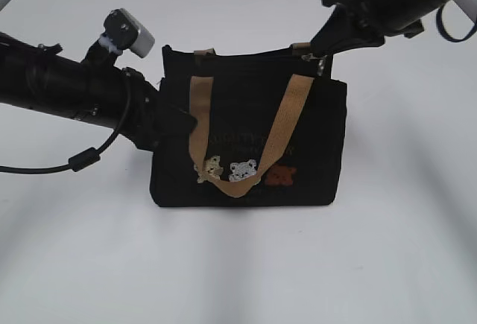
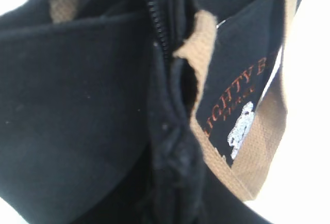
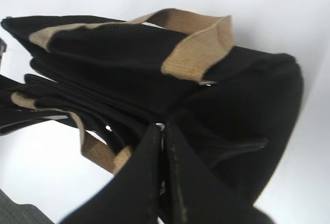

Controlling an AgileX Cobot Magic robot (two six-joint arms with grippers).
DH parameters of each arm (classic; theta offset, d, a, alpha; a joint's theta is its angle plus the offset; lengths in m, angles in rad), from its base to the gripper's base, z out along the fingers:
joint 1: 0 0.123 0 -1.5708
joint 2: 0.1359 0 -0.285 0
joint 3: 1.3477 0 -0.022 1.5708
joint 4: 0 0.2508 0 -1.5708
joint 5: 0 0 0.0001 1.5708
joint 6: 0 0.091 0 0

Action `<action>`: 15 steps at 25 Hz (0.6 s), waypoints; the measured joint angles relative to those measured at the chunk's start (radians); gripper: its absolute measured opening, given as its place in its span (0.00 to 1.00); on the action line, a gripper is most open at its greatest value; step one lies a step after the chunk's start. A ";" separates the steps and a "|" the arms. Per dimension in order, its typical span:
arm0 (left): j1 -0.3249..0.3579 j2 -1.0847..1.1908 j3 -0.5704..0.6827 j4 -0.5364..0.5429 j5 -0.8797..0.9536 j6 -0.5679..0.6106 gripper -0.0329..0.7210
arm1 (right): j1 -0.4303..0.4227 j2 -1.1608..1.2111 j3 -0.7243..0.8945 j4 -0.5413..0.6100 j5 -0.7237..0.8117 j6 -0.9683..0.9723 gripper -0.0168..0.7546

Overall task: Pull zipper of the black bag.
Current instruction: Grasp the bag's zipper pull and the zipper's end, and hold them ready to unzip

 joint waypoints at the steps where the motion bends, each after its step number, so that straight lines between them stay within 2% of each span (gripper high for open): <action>1: 0.000 0.000 0.000 0.000 -0.002 0.000 0.13 | -0.014 -0.009 0.000 -0.013 0.011 0.001 0.02; 5: 0.000 0.000 0.000 0.000 -0.016 0.000 0.13 | -0.017 -0.014 0.000 -0.026 0.016 0.000 0.04; 6: 0.000 0.000 0.000 0.000 -0.021 -0.002 0.13 | -0.013 -0.016 0.000 -0.026 0.020 -0.001 0.08; 8: 0.000 -0.001 0.000 0.011 -0.031 -0.051 0.19 | -0.011 -0.025 0.000 -0.026 0.049 -0.009 0.24; 10: 0.000 -0.009 0.000 0.055 -0.035 -0.213 0.37 | -0.011 -0.040 0.000 -0.026 0.104 -0.030 0.41; 11: 0.000 -0.019 0.000 0.105 -0.036 -0.333 0.47 | -0.011 -0.052 0.000 -0.027 0.139 -0.037 0.47; 12: 0.000 -0.033 0.000 0.171 -0.037 -0.446 0.52 | -0.011 -0.063 0.000 -0.030 0.167 -0.043 0.51; 13: 0.000 -0.047 0.000 0.245 -0.038 -0.586 0.54 | -0.011 -0.080 0.000 -0.035 0.199 -0.044 0.52; 15: 0.000 -0.089 0.000 0.478 -0.021 -0.861 0.48 | -0.011 -0.119 0.000 -0.062 0.252 -0.017 0.53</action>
